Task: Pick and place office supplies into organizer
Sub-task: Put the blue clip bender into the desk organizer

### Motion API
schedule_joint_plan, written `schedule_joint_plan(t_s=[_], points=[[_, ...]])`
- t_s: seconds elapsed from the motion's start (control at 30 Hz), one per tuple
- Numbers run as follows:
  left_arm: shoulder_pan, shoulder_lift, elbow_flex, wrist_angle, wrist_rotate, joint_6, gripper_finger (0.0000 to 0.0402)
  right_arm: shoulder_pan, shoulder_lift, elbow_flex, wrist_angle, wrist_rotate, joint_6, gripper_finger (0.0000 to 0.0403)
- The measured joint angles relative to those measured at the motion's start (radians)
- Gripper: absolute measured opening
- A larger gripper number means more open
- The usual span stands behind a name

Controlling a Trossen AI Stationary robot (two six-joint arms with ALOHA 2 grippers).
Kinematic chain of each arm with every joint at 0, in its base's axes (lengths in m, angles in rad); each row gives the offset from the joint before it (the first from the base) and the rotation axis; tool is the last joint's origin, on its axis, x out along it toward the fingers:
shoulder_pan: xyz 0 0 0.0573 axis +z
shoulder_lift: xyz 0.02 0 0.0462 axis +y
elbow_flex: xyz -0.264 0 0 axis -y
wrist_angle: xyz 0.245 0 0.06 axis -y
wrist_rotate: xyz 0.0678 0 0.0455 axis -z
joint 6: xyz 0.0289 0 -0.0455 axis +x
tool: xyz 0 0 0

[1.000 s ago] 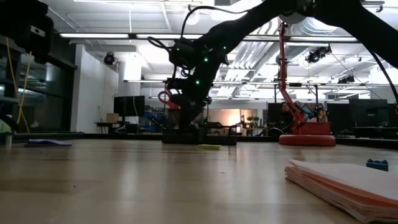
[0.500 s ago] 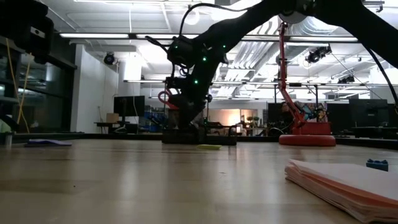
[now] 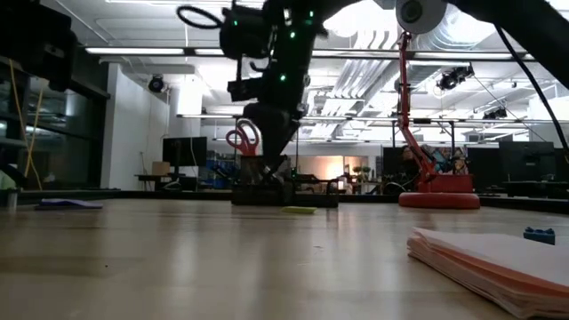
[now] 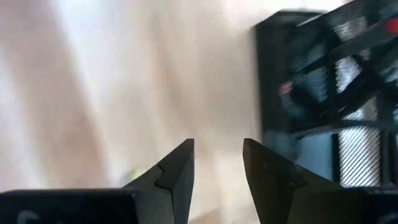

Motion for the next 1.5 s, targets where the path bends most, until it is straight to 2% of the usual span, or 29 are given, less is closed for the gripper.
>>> schedule_joint_plan(t_s=[0.2,0.47,0.77,0.87,0.93,1.03,1.13,1.3,1.4,1.5], points=[[0.000,0.000,0.000,0.008,-0.006,-0.021,0.0150,0.124,-0.039,-0.007,-0.104,-0.001,0.127,0.0128],[0.000,0.000,0.000,0.008,-0.006,-0.022,0.0150,0.293,-0.127,-0.006,-0.174,0.061,0.361,0.0129],[0.000,0.000,0.000,0.008,-0.006,-0.071,0.0150,0.470,-0.131,-0.006,-0.284,0.075,0.671,0.0129],[0.000,0.000,0.000,0.008,-0.005,-0.079,0.0150,0.535,-0.131,-0.006,-0.354,0.104,0.729,0.0129],[0.000,0.000,0.000,0.008,0.002,-0.095,0.0150,0.576,-0.131,-0.006,-0.426,0.138,0.821,0.0128],[0.000,0.000,0.000,0.008,0.001,-0.129,0.0150,0.626,-0.131,-0.007,-0.473,0.105,0.970,0.0129],[0.000,0.000,0.000,0.009,-0.003,-0.150,0.0150,0.678,-0.131,-0.010,-0.467,0.158,1.083,0.0129],[0.000,0.000,0.000,0.013,-0.030,-0.154,0.0150,0.754,-0.128,-0.128,-0.457,0.167,1.311,0.0128],[0.000,0.000,0.000,0.013,-0.047,-0.158,0.0150,0.779,-0.126,-0.230,-0.446,0.091,1.469,0.0128],[0.000,0.000,0.000,0.016,-0.059,-0.168,0.0150,0.789,-0.127,-0.284,-0.444,0.080,1.628,0.0128]])
